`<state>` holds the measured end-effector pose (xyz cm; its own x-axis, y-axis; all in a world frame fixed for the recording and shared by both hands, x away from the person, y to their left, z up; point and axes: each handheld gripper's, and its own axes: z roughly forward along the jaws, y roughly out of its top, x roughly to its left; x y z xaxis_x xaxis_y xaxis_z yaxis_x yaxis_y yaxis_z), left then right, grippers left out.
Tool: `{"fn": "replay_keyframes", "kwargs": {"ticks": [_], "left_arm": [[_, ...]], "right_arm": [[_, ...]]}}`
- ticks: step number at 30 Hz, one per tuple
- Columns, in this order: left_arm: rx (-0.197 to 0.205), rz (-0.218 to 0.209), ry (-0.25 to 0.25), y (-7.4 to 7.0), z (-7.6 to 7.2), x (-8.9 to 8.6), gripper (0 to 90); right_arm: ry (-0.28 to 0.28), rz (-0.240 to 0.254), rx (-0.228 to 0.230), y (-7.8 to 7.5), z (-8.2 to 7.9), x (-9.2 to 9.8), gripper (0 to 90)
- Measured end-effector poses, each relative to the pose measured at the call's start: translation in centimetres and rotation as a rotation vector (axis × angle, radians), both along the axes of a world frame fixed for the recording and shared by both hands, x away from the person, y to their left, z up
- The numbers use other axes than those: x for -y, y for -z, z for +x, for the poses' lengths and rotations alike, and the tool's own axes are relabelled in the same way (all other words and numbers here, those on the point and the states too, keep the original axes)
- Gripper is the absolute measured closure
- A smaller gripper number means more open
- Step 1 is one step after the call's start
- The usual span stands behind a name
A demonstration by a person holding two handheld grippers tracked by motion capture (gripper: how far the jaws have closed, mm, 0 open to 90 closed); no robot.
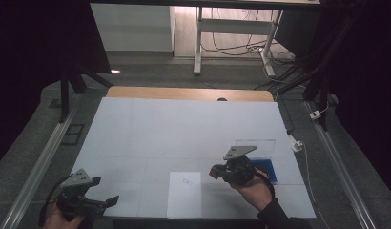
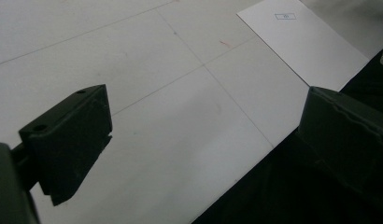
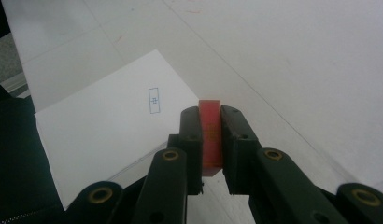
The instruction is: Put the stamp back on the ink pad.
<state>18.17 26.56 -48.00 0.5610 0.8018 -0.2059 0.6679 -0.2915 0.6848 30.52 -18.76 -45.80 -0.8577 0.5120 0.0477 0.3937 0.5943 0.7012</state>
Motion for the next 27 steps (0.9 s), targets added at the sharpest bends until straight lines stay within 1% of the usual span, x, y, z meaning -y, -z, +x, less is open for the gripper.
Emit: {"fn": "replay_keyframes", "kwargs": {"ticks": [9, 14, 19, 25, 27], "left_arm": [[0.000, 0.000, 0.000, 0.0, 0.0, 0.0, 3.2], [0.000, 0.001, 0.000, 0.0, 0.0, 0.0, 3.2], [-0.001, 0.000, -0.001, 0.0, 0.0, 0.0, 3.1], [-0.001, -0.001, 0.000, 0.0, 0.0, 0.0, 3.2], [-0.002, 0.001, -0.001, 0.0, 0.0, 0.0, 3.2]], "right_arm": [[0.038, 0.003, 0.003, -0.2, 0.1, 1.5, 79.6], [0.056, -0.010, 0.009, -0.2, 0.1, 2.5, 79.6], [0.097, -0.007, 0.015, -0.3, 0.1, 3.8, 79.6], [0.162, -0.012, 0.028, -0.4, 0.1, 5.8, 79.6], [0.184, -0.013, 0.026, -0.3, 0.1, 6.4, 79.6]]}}
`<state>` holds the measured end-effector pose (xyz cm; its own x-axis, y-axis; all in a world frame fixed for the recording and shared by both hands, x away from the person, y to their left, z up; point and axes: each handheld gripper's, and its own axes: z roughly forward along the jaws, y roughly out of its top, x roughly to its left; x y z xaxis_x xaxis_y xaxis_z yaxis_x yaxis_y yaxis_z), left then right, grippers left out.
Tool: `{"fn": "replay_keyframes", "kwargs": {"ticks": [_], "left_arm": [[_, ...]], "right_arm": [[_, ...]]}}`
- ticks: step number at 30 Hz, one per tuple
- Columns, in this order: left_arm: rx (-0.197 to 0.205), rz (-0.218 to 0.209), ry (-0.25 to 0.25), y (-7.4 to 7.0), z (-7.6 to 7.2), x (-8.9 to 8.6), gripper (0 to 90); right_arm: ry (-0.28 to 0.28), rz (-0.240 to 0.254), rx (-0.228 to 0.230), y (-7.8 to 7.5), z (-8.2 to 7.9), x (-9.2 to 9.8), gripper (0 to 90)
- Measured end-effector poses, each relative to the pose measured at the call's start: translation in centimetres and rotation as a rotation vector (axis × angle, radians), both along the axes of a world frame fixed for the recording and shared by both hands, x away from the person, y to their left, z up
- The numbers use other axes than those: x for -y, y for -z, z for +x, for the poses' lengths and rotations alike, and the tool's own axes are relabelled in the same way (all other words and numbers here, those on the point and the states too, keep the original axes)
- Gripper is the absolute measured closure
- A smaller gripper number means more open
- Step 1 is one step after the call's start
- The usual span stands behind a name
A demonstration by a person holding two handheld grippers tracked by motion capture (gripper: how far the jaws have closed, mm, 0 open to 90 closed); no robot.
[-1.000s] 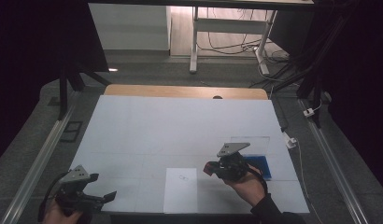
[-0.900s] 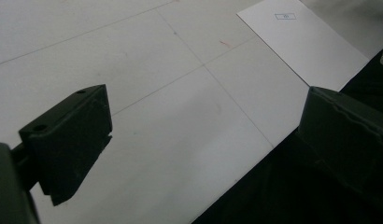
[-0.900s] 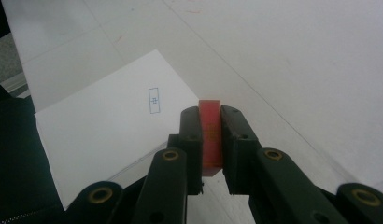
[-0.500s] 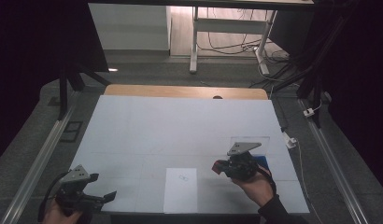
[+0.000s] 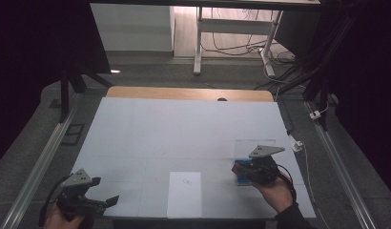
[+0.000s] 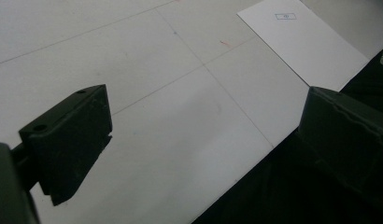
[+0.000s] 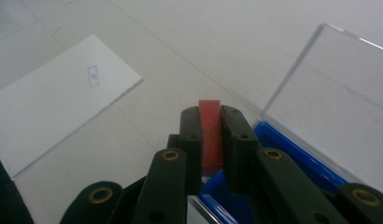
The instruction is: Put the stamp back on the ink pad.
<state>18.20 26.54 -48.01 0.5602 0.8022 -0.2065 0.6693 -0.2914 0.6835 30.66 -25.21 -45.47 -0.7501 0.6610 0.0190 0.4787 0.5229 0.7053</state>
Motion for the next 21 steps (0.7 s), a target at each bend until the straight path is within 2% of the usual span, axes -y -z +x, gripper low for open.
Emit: {"fn": "replay_keyframes", "kwargs": {"ticks": [2, 5, 7, 12, 21], "left_arm": [[0.000, 0.000, 0.001, 0.0, 0.0, 0.0, 3.2], [0.000, 0.000, 0.000, 0.0, 0.0, 0.0, 3.2], [0.000, 0.001, 0.001, 0.0, 0.0, 0.0, 3.2], [0.000, 0.000, 0.001, 0.0, 0.0, 0.0, 3.2], [-0.001, 0.000, 0.001, 0.0, 0.0, 0.0, 3.2]], "right_arm": [[0.034, -0.004, -0.001, 0.2, 0.1, 0.9, 79.6], [0.057, -0.013, 0.001, 0.2, 0.3, 1.4, 79.6], [0.085, -0.034, 0.005, 0.4, 0.7, 2.0, 79.6], [0.118, -0.062, 0.016, 0.5, 1.1, 2.7, 79.6], [0.124, -0.115, 0.020, 1.3, 2.2, 3.2, 79.6]]}}
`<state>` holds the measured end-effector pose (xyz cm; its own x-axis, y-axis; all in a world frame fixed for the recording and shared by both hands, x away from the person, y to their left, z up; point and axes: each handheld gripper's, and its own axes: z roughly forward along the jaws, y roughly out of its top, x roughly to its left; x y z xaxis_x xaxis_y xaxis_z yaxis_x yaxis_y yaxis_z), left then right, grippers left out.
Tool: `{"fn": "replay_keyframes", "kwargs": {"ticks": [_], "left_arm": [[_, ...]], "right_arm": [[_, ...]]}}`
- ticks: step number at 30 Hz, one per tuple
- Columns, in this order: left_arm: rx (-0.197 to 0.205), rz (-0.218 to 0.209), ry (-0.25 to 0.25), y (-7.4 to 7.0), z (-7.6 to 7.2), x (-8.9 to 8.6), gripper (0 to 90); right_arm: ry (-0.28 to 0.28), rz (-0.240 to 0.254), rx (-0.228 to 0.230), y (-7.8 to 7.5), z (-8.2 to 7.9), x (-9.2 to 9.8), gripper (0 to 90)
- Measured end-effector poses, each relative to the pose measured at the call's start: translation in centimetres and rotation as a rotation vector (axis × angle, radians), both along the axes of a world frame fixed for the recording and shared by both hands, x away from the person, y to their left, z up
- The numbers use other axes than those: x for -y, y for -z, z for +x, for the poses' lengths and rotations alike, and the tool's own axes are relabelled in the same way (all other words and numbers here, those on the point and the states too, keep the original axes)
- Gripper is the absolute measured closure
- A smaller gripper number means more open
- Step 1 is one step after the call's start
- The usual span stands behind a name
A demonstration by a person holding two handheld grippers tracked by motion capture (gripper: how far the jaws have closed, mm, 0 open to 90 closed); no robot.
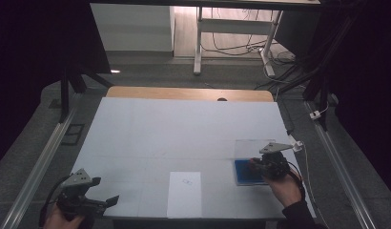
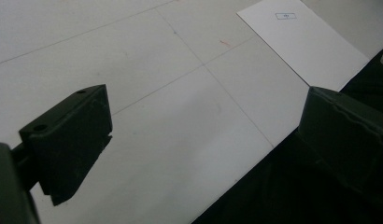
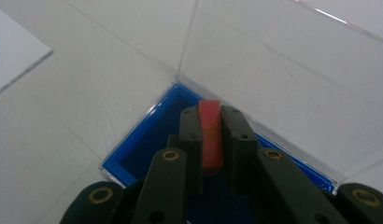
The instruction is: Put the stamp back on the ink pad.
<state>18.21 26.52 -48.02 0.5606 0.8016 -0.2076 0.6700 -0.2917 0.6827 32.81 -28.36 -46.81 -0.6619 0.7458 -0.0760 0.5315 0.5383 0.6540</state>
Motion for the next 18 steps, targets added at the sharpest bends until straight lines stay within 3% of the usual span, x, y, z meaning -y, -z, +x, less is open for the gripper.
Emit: {"fn": "replay_keyframes", "kwargs": {"ticks": [6, 18], "left_arm": [[0.001, 0.001, 0.000, 0.00, 0.00, -0.02, 3.2], [0.001, 0.001, 0.001, 0.00, 0.00, -0.01, 3.2]], "right_arm": [[0.000, -0.018, -0.017, 0.59, 0.47, 0.01, 79.5], [0.016, 0.015, -0.034, 0.61, 0.58, 0.15, 76.6]]}}
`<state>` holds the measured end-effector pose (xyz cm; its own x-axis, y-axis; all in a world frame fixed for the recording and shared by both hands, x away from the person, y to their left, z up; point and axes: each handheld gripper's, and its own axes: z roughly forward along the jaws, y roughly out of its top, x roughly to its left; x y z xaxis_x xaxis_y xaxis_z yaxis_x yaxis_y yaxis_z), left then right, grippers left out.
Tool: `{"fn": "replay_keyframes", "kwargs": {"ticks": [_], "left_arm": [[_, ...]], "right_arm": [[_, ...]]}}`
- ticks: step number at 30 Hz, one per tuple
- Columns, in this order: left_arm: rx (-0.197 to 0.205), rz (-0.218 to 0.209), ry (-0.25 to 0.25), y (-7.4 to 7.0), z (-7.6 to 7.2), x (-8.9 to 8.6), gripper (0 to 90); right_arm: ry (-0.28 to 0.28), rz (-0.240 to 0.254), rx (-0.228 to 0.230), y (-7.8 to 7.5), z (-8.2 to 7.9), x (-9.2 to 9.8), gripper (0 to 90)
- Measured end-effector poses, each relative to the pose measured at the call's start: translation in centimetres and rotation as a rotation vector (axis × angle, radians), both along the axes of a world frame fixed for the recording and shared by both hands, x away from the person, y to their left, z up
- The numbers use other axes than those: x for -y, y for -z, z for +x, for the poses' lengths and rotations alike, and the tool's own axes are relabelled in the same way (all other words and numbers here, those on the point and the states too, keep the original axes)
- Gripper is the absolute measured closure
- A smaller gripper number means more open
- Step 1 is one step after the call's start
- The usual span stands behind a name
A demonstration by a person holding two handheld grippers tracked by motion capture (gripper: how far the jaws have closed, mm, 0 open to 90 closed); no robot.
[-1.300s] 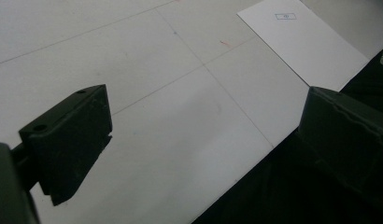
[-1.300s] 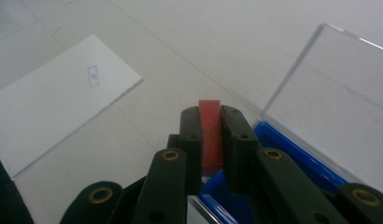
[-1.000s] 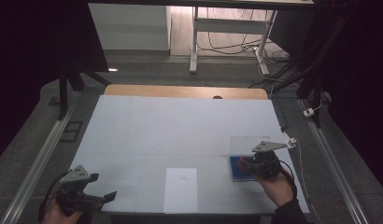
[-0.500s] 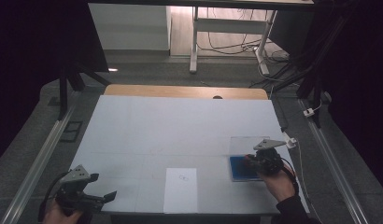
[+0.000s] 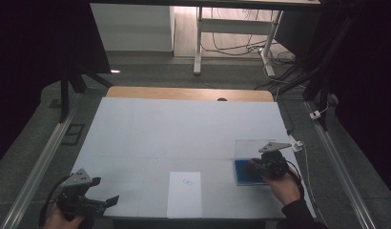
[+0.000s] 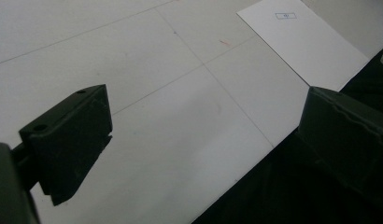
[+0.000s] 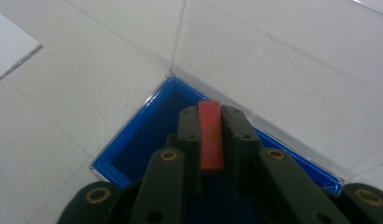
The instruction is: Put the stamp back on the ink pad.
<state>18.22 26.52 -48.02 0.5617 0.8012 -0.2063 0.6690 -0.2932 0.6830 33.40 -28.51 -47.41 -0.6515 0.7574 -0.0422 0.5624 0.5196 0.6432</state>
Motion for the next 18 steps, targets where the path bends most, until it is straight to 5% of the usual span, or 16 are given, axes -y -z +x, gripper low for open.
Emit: {"fn": "replay_keyframes", "kwargs": {"ticks": [8, 18], "left_arm": [[0.000, 0.000, 0.000, 0.0, 0.0, 0.0, 3.2], [0.000, 0.000, -0.001, 0.0, 0.0, 0.0, 3.2]], "right_arm": [[0.015, 0.026, 0.017, -0.6, -0.3, 0.1, 70.6], [0.037, 0.069, 0.028, -1.5, -0.9, 0.0, 47.1]]}}
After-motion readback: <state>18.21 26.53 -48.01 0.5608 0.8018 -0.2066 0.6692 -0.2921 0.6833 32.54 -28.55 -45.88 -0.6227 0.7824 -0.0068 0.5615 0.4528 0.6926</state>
